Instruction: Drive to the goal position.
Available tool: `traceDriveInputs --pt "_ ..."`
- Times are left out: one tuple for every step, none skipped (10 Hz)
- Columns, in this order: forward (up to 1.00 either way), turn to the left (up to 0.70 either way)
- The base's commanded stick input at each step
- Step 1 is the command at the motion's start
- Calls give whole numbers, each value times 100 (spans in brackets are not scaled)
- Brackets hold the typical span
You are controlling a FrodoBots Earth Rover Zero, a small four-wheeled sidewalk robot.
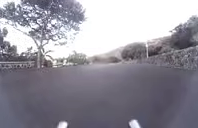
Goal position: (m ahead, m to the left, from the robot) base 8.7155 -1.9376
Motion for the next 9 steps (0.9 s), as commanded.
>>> traceDriveInputs --pt "70 0" --pt "70 0" --pt "70 0" --pt "70 0" --pt "70 0" --pt "70 0" --pt "70 -12" --pt "70 -35" --pt "70 -35"
